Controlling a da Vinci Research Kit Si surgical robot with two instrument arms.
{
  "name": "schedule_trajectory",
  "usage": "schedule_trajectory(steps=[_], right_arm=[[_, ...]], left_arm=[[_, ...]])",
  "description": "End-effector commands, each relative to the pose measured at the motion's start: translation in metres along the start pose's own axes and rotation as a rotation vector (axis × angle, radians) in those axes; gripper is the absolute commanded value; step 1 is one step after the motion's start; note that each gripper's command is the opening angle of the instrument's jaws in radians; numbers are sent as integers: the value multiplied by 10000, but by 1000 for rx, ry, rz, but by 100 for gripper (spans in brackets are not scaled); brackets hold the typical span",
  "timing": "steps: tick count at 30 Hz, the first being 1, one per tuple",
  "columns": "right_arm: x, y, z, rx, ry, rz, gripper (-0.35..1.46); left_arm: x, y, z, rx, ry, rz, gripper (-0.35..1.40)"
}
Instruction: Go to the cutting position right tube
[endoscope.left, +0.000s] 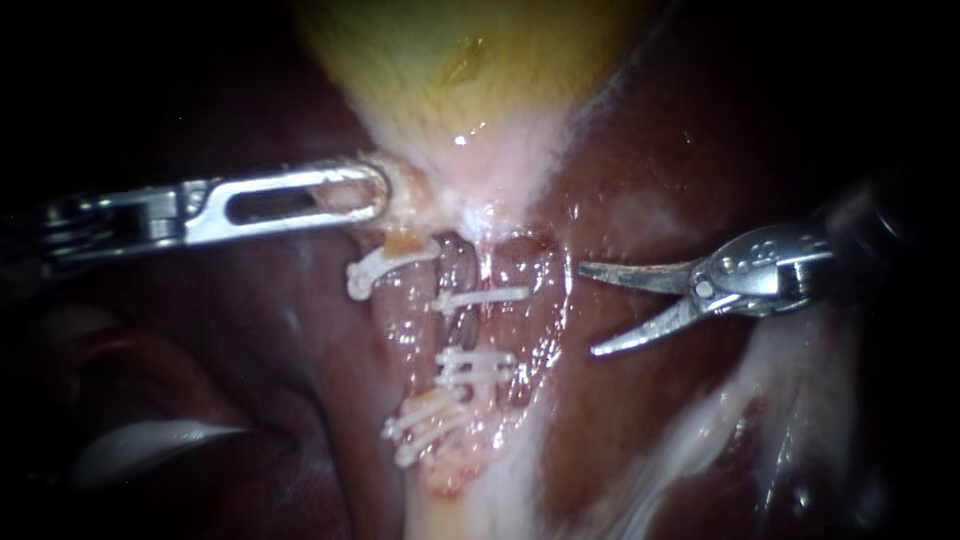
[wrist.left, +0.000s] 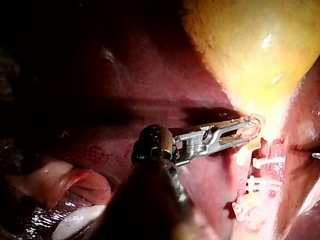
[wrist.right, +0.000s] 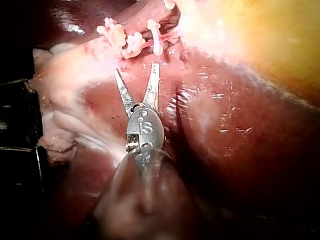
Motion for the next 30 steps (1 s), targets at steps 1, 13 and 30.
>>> schedule_trajectory(steps=[1, 13, 30], right_arm=[[0, 0, 0, 0, 0, 0, 144], [0, -2, 8, 25, 10, 23, 144], [-13, -20, 39, 180, -113, 317, 144]], left_arm=[[-2, -1, -3, 3, -6, -1, -35], [-1, -3, -5, -1, -9, -1, -35], [4, -5, -2, -4, -13, 1, -35]])
